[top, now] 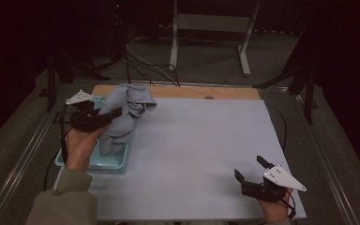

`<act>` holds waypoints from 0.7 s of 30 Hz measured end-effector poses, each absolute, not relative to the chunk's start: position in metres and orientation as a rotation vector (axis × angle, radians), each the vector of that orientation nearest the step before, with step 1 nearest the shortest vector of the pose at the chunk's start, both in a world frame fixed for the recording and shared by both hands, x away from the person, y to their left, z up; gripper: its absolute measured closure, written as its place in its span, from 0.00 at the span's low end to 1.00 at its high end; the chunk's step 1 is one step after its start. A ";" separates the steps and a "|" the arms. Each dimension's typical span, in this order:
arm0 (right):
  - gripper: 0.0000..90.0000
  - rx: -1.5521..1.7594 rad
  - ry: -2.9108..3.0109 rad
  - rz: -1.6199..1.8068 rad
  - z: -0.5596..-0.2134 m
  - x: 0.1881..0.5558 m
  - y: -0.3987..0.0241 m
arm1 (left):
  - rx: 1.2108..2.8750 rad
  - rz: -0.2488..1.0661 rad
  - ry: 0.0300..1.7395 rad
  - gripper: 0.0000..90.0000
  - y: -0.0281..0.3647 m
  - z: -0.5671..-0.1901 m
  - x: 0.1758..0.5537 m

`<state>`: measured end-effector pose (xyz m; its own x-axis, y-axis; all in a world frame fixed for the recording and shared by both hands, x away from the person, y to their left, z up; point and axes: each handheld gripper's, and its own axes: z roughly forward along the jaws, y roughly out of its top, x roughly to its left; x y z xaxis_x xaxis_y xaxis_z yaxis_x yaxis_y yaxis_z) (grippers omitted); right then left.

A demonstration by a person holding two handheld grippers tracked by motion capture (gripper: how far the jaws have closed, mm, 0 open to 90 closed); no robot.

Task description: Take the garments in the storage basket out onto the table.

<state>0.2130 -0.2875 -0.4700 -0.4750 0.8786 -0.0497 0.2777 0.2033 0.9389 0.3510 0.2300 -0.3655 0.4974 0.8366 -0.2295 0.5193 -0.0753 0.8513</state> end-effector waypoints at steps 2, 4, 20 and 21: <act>0.08 1.074 1.874 1.274 -0.470 0.213 -0.288 | 1.738 0.394 1.148 0.74 0.228 -0.365 0.351; 0.08 1.074 1.874 1.275 -0.470 0.213 -0.288 | 1.739 0.390 1.141 0.74 0.226 -0.365 0.351; 0.08 1.070 1.882 1.274 -0.470 0.213 -0.287 | 1.745 0.368 1.117 0.74 0.210 -0.364 0.353; 0.08 1.071 1.882 1.273 -0.470 0.213 -0.287 | 1.751 0.365 1.112 0.74 0.206 -0.365 0.354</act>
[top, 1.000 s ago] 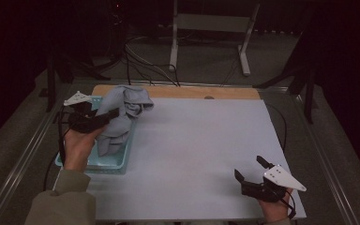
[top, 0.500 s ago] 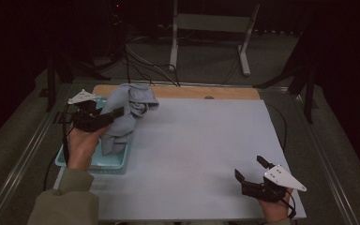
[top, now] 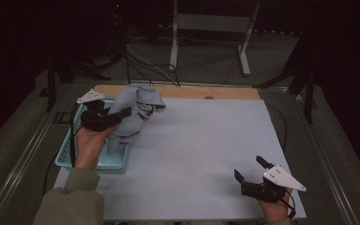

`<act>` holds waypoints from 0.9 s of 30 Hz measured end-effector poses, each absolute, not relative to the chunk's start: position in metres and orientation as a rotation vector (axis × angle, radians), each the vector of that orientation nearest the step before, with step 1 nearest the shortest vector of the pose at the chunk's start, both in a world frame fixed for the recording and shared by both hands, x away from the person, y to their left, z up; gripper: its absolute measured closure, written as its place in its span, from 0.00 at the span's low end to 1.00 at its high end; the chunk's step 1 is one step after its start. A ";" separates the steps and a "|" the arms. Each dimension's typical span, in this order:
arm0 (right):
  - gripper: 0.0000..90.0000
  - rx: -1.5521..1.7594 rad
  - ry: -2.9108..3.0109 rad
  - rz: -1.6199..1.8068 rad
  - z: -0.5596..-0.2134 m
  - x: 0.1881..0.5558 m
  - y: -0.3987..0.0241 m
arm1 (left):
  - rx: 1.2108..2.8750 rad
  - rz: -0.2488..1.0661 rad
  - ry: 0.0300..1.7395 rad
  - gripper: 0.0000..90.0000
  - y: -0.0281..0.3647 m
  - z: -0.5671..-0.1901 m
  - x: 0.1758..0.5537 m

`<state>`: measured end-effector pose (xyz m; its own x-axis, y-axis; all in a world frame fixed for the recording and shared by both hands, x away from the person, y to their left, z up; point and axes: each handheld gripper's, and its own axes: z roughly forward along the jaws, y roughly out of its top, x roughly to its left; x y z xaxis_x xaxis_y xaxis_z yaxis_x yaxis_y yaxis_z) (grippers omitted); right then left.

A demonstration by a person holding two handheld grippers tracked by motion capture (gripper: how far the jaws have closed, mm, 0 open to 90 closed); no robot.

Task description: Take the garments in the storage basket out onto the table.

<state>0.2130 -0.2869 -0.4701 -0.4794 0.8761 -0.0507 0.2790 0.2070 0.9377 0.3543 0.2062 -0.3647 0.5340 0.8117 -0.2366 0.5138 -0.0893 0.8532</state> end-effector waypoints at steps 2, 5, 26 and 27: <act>0.08 1.072 1.881 1.275 -0.470 0.213 -0.287 | 1.758 0.359 1.106 0.74 0.201 -0.366 0.356; 0.08 1.071 1.881 1.274 -0.470 0.213 -0.287 | 1.759 0.352 1.100 0.74 0.197 -0.367 0.357; 0.08 1.070 1.881 1.276 -0.470 0.213 -0.287 | 1.748 0.291 1.058 0.74 0.167 -0.374 0.363; 0.08 1.071 1.881 1.276 -0.470 0.213 -0.287 | 1.748 0.287 1.058 0.74 0.165 -0.374 0.364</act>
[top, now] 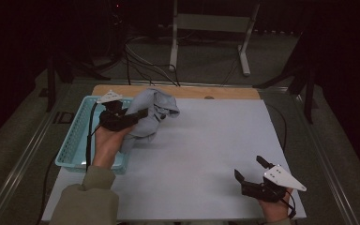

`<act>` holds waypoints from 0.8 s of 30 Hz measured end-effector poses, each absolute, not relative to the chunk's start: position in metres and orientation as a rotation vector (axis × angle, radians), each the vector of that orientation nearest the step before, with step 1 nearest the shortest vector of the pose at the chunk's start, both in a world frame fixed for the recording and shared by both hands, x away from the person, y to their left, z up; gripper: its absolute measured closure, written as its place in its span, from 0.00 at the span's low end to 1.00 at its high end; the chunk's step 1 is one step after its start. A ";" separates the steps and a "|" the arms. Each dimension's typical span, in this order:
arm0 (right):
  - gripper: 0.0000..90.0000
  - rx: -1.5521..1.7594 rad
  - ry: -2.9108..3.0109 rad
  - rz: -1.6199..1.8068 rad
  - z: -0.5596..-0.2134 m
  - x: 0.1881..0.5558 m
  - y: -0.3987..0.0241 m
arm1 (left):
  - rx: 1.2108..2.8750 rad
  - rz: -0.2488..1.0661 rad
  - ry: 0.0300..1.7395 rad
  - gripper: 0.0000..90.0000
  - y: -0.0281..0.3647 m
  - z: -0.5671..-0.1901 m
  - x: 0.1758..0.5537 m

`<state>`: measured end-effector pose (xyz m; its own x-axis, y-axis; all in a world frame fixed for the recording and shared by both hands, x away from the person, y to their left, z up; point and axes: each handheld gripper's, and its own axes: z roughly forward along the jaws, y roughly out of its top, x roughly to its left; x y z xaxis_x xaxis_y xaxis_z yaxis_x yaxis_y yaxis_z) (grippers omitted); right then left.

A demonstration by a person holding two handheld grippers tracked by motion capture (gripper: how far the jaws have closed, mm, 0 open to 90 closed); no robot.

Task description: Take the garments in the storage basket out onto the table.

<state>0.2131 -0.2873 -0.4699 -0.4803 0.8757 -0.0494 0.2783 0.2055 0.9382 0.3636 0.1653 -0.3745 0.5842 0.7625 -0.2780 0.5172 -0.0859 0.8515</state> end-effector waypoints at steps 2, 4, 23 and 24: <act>0.08 1.070 1.882 1.275 -0.470 0.213 -0.287 | 1.751 0.283 1.056 0.74 0.163 -0.375 0.364; 0.08 1.070 1.882 1.276 -0.470 0.213 -0.287 | 1.752 0.280 1.053 0.74 0.160 -0.376 0.364; 0.08 1.069 1.884 1.278 -0.470 0.213 -0.287 | 1.773 0.244 1.034 0.74 0.140 -0.385 0.368; 0.08 1.069 1.884 1.278 -0.470 0.213 -0.287 | 1.779 0.240 1.031 0.74 0.137 -0.386 0.369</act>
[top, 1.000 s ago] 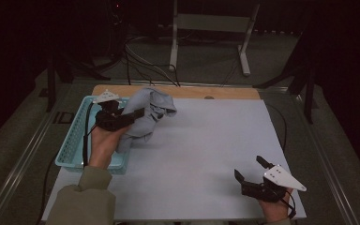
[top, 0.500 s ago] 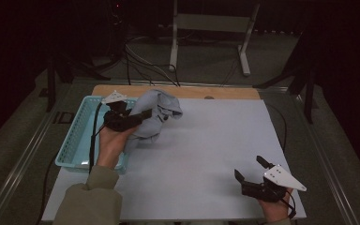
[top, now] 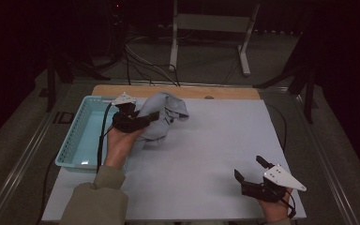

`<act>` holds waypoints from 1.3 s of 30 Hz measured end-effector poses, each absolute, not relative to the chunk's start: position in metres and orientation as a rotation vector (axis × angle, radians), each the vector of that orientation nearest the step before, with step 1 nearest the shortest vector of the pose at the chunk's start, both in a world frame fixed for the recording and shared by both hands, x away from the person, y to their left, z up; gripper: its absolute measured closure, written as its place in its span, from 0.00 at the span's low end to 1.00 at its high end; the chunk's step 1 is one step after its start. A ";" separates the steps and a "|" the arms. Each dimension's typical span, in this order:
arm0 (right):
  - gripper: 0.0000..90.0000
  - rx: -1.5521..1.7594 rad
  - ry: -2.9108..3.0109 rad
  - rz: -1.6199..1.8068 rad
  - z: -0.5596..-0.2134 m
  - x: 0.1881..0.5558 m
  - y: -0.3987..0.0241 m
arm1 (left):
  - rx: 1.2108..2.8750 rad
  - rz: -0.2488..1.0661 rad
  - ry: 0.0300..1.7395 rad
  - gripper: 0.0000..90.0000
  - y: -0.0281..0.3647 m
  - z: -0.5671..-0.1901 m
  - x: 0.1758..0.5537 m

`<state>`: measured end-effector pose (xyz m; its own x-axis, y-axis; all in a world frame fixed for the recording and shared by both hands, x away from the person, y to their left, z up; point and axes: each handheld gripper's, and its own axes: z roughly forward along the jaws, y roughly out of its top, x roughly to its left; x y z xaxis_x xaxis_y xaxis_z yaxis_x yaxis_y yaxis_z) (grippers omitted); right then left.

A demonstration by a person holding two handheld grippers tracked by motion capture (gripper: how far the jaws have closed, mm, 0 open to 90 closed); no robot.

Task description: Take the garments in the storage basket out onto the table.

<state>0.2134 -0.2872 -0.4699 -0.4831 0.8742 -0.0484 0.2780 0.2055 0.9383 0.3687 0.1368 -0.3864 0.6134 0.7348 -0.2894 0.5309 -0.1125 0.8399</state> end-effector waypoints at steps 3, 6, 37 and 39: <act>0.08 1.068 1.883 1.279 -0.470 0.213 -0.287 | 1.784 0.233 1.027 0.74 0.134 -0.388 0.369; 0.08 1.068 1.884 1.279 -0.470 0.213 -0.287 | 1.785 0.228 1.028 0.74 0.131 -0.389 0.369; 0.09 1.065 1.883 1.278 -0.469 0.213 -0.288 | 1.794 0.167 1.019 0.73 0.101 -0.411 0.372; 0.08 1.065 1.883 1.278 -0.469 0.213 -0.288 | 1.795 0.167 1.021 0.73 0.100 -0.412 0.372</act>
